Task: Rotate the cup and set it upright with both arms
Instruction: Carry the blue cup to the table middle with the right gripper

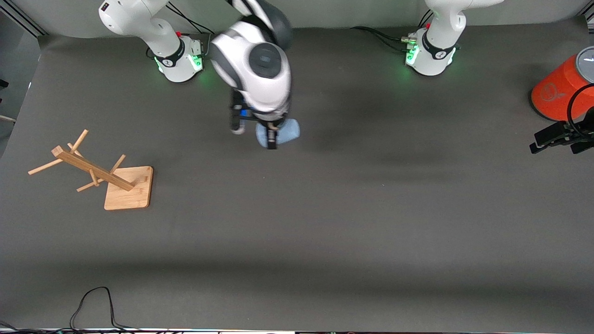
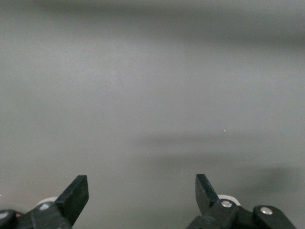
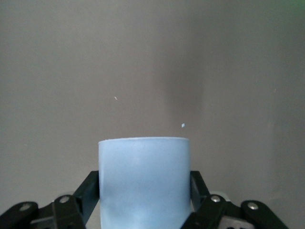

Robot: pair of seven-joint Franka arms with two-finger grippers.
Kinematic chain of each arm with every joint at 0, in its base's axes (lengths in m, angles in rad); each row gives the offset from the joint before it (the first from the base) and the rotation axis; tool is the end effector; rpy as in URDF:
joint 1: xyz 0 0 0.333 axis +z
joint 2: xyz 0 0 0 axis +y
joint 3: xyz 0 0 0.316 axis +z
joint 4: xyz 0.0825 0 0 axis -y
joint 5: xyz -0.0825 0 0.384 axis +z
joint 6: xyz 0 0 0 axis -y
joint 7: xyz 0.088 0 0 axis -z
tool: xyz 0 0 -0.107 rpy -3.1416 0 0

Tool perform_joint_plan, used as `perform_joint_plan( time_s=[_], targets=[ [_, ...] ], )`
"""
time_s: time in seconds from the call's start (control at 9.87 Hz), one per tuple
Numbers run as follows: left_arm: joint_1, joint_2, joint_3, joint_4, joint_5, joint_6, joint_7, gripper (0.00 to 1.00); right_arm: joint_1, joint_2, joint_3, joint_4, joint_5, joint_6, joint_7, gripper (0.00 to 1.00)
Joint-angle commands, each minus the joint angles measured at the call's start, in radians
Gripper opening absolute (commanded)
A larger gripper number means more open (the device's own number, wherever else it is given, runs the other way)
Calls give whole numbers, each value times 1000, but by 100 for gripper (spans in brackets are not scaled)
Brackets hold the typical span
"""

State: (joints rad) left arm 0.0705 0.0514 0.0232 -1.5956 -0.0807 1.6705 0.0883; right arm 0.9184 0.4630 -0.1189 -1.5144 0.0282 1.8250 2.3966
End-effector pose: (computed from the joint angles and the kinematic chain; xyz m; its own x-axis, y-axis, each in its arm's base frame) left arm 0.5765 0.0459 0.5928 0.9995 0.0136 0.0301 0.0113 -0.9970 0.0768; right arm 0.4579 0.4903 0.3854 -0.0216 -0.9916 0.1275 -0.9962 0.0321 0.0808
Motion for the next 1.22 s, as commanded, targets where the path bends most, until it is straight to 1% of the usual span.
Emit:
perform_joint_plan(
  time_s=[0.0,0.2,0.3,0.51,0.71,0.81,0.91,1.01,1.11],
  targets=[
    [6,16,-2,25,-11,-3,16,100,63,176,-15,173,-2,-27,131,55],
    [9,33,-2,25,-5,-3,10,100,108,297,-16,255,-5,-18,209,55],
    [9,34,0,25,-5,-3,11,100,117,340,-16,267,-8,3,238,55],
    [6,44,0,29,-4,9,8,100,129,399,-16,269,-20,68,275,55],
    [29,50,1,31,-5,9,10,100,129,443,-16,281,-27,91,283,55],
    [32,57,3,34,-11,11,10,100,129,471,-18,304,-27,91,283,57],
    [34,56,3,34,-13,11,7,100,129,488,-19,318,-30,91,283,68],
    [34,57,1,37,-17,12,8,100,128,490,-21,321,-31,91,283,91],
    [25,57,1,37,-17,21,5,100,128,488,-22,321,-31,91,283,100]
  ],
)
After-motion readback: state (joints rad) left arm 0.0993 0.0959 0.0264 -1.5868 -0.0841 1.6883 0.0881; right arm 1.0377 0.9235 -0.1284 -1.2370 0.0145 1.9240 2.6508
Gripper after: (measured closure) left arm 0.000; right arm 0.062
